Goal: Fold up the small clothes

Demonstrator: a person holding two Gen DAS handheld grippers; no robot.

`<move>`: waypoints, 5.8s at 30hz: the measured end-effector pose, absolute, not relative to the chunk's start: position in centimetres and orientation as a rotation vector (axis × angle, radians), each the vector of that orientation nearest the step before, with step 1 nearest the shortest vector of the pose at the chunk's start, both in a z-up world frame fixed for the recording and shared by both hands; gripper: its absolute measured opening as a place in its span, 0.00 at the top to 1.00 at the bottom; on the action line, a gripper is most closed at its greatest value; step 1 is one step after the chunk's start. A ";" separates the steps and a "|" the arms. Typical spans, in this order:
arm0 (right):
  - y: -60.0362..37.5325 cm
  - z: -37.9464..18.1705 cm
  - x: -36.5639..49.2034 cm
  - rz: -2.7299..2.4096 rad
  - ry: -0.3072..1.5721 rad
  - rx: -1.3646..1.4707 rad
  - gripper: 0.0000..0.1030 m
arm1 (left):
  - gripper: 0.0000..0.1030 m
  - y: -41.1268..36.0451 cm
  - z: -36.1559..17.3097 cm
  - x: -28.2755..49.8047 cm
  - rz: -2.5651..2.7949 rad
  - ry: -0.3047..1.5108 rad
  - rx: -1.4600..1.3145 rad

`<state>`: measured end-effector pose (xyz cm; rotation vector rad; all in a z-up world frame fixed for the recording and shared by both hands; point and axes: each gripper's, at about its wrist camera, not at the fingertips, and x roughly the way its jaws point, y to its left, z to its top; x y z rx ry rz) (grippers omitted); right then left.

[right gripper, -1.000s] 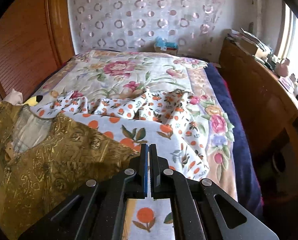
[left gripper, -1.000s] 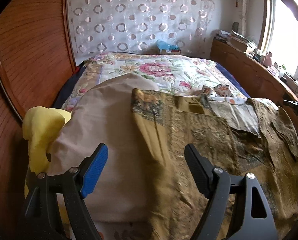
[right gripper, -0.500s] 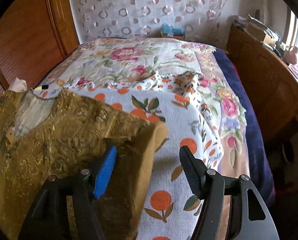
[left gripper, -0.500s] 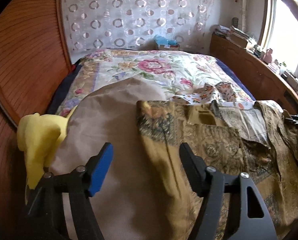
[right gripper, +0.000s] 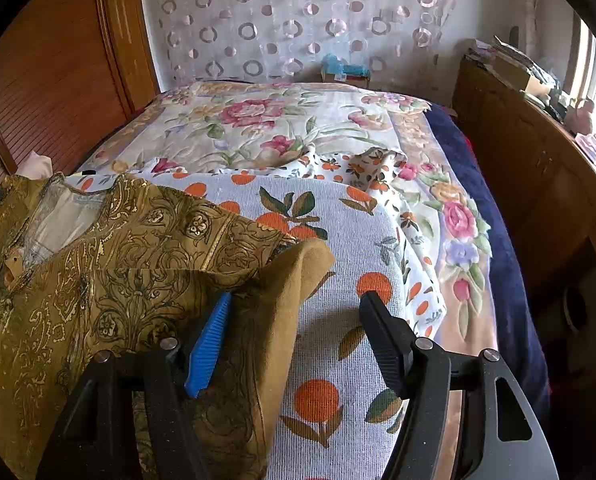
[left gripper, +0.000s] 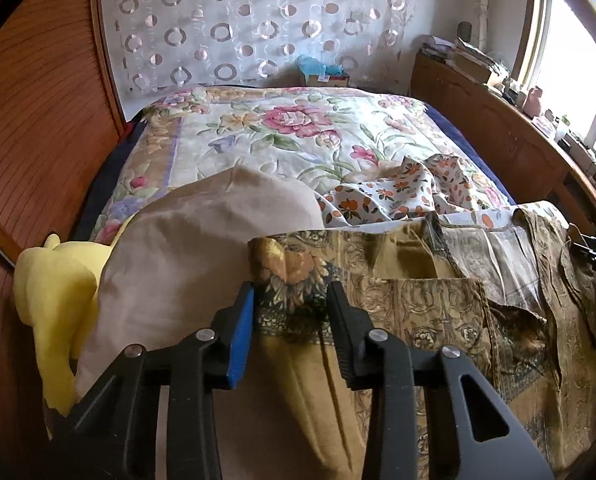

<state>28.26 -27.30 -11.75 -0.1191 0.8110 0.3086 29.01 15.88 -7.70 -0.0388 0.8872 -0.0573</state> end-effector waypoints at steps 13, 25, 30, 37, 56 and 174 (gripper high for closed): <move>-27.2 -11.9 28.1 0.310 0.808 -0.128 0.32 | 0.97 13.3 -5.6 26.6 -0.100 0.815 -0.005; -26.1 -10.9 26.5 0.419 0.806 -0.193 0.95 | 0.98 11.2 -3.7 19.8 -0.176 0.723 -0.048; -26.9 -8.6 23.4 0.441 0.732 -0.148 0.96 | 0.98 11.3 -3.2 16.6 -0.162 0.695 -0.053; -28.3 -5.9 16.7 0.449 0.605 -0.117 0.97 | 0.98 12.3 -2.3 11.6 -0.134 0.635 -0.065; -33.2 -10.9 1.6 0.459 0.604 -0.039 0.97 | 0.98 16.3 -4.9 -0.3 -0.041 0.590 -0.179; -33.9 25.4 -10.8 0.515 -0.039 -0.215 0.91 | 0.95 18.5 26.6 -7.7 -0.068 -0.044 0.033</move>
